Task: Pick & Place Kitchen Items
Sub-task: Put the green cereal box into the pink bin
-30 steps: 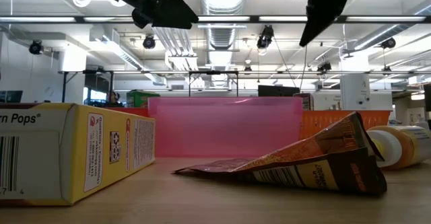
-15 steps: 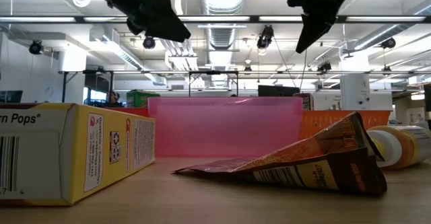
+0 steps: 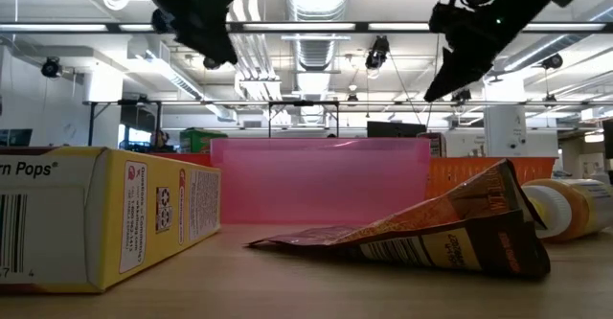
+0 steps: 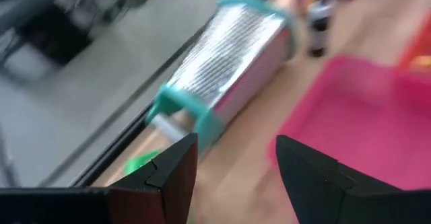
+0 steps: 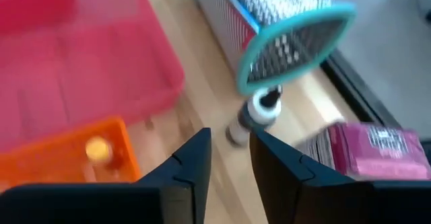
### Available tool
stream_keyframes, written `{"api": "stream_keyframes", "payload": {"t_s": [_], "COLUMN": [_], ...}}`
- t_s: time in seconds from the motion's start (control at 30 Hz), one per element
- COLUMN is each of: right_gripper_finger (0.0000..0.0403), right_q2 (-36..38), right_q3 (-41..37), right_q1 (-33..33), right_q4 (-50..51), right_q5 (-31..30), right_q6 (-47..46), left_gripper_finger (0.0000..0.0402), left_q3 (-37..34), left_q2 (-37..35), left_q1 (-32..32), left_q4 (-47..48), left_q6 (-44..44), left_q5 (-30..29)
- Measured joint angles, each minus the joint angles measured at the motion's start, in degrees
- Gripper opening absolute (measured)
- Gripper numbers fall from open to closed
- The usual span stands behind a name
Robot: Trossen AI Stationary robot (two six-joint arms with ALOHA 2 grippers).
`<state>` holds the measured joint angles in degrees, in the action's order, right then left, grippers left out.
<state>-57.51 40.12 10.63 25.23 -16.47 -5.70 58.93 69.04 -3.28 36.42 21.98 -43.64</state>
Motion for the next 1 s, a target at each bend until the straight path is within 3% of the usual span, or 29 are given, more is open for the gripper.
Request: {"api": "stream_keyframes", "payload": {"t_s": [0.13,0.27,0.63,0.73,1.0], "right_gripper_finger": [0.0087,0.0085,0.0117,0.0126,0.0140], "right_q2": [3.5,5.6,7.9,7.9,7.9], "right_q3": [-5.7,-9.2,-9.8,-9.9,-9.9], "right_q1": [0.0,0.0,0.1,0.1,0.1], "right_q4": [-12.8,-19.5,-19.8,-19.8,-19.9], "right_q5": [1.2,3.3,3.3,3.3,3.3], "right_q6": [0.5,1.7,3.1,3.2,3.1], "left_gripper_finger": [0.0206,0.0207,0.0265,0.0271,0.0266], "left_q3": [1.6,2.5,2.8,2.8,2.8], "left_q2": [0.0,0.0,0.8,1.6,4.8], "left_q1": [4.5,9.9,23.8,24.7,24.8], "left_q4": [6.6,10.0,14.0,14.1,15.3], "left_q6": [5.7,7.8,2.8,2.1,0.5], "left_q5": [0.1,1.8,17.8,22.1,25.1]}}
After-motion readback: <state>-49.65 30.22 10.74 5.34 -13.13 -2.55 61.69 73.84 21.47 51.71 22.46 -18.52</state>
